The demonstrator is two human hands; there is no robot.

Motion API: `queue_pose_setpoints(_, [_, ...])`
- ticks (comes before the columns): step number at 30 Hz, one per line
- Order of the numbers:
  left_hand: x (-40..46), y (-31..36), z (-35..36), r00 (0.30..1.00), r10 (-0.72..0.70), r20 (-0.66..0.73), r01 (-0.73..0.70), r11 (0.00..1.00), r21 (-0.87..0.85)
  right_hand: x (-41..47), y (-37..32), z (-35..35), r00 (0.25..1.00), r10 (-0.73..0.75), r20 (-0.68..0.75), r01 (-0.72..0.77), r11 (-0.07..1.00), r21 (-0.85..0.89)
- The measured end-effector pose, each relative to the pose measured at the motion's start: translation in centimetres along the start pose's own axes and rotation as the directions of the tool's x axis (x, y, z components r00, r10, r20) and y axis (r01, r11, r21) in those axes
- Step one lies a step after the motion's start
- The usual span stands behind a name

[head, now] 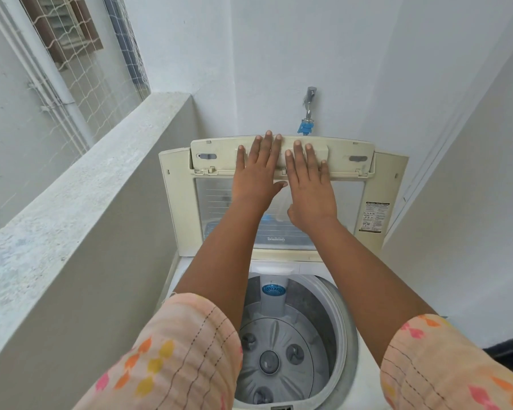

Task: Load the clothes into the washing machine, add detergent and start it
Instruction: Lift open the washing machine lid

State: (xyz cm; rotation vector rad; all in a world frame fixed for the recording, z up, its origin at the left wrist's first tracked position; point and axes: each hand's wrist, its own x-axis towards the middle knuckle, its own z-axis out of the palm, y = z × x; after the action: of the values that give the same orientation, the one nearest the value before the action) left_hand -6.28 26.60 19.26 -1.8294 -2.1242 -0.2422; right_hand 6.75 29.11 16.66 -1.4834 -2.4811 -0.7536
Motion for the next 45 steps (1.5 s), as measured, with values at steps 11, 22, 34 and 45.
queue_pose_setpoints(11, [-6.6,0.9,4.4,0.991,-0.035,0.13,0.042,0.998,-0.051,-6.3,-1.6,2.9,0.982,-0.088,0.165,0.092,0.996,-0.019])
queue_pose_setpoints(22, [-19.5,1.1,11.0,0.923,-0.062,0.379,0.099,0.992,-0.078,-14.3,-2.3,4.6,0.938,-0.162,0.307,0.149,0.987,0.064])
queue_pose_setpoints(34, [-25.9,3.3,12.8,0.84,-0.033,0.542,0.148,0.974,-0.171,-22.7,-1.7,4.5,0.879,-0.153,0.452,0.111,0.987,0.118])
queue_pose_setpoints(45, [-28.0,9.7,11.9,0.813,0.035,0.581,0.241,0.888,-0.391,-30.6,1.6,4.7,0.871,0.078,0.486,-0.094,0.995,0.01])
